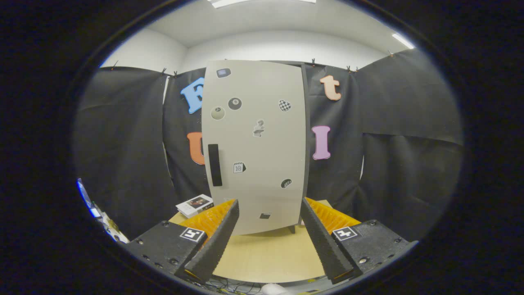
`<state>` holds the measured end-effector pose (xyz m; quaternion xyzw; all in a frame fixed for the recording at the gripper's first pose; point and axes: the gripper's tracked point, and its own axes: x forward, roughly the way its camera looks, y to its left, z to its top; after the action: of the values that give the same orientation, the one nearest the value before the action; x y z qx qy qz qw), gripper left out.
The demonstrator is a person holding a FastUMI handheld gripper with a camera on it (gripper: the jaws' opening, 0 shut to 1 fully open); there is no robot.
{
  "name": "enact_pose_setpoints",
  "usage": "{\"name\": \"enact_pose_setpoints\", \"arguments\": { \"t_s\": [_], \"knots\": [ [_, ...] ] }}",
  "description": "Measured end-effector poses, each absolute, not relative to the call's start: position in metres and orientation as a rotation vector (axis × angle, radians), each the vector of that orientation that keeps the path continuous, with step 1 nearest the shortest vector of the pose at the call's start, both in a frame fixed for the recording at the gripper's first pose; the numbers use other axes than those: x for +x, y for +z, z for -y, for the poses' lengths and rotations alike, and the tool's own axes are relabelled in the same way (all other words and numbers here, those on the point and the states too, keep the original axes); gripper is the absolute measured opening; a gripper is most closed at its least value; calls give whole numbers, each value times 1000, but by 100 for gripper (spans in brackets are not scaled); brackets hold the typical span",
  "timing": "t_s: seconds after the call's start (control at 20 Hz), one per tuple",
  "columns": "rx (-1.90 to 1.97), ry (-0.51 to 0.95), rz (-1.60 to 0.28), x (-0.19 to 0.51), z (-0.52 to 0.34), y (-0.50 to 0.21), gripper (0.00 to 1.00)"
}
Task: Open the shoe cabinet door, grab the shoes and put them into the shoe cabinet, then close the shoe cabinet door.
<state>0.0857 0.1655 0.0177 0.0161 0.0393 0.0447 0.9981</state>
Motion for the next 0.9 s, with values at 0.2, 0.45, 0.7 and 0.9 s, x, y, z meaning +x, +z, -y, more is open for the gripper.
{"name": "enact_pose_setpoints", "arguments": {
  "t_s": [0.2, 0.45, 0.7, 0.9],
  "knots": [
    [43, 63, -53, 65, -159, 20, 99],
    [54, 51, -15, 53, -152, 30, 99],
    [61, 52, -6, 53, -149, 34, 99],
    [67, 48, -15, 56, -145, 31, 99]
  ]
}}
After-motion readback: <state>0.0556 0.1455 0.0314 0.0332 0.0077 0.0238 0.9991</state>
